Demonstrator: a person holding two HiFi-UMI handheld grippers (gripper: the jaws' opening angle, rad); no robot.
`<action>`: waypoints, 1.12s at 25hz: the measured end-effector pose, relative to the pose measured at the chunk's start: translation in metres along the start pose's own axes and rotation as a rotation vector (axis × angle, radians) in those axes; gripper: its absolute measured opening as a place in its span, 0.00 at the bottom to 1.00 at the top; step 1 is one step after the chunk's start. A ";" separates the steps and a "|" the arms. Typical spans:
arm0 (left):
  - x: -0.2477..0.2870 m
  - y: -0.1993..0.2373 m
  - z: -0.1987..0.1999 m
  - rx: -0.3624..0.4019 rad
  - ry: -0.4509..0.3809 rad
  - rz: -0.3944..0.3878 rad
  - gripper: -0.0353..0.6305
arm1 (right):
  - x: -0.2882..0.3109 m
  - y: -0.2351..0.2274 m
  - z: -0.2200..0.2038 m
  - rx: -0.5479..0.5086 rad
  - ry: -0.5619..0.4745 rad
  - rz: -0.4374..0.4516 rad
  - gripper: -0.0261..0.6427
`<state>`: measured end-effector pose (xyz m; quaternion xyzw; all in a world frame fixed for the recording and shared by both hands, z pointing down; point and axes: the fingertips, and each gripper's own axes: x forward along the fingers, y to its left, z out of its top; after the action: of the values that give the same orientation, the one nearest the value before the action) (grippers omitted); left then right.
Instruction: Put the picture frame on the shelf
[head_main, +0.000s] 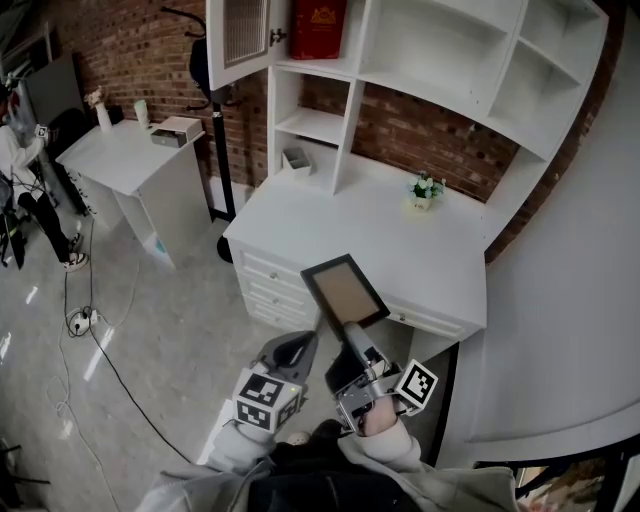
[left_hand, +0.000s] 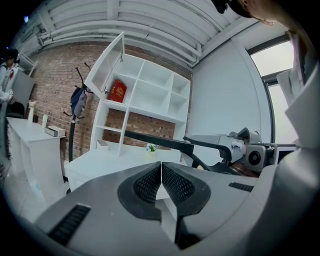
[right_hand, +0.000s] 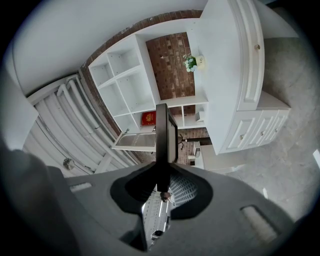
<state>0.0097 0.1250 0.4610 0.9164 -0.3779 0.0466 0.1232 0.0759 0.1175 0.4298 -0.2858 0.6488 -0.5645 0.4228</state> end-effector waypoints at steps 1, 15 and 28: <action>-0.002 0.000 -0.002 -0.002 0.001 0.002 0.06 | -0.002 -0.001 0.001 0.000 -0.007 -0.002 0.14; -0.024 0.026 0.005 0.010 -0.026 0.068 0.06 | 0.008 0.009 0.015 -0.079 -0.015 0.040 0.14; 0.010 0.069 0.019 0.012 -0.029 0.085 0.06 | 0.059 -0.003 0.019 -0.056 0.054 0.058 0.14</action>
<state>-0.0322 0.0657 0.4579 0.9009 -0.4178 0.0408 0.1103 0.0635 0.0576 0.4196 -0.2634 0.6834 -0.5411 0.4133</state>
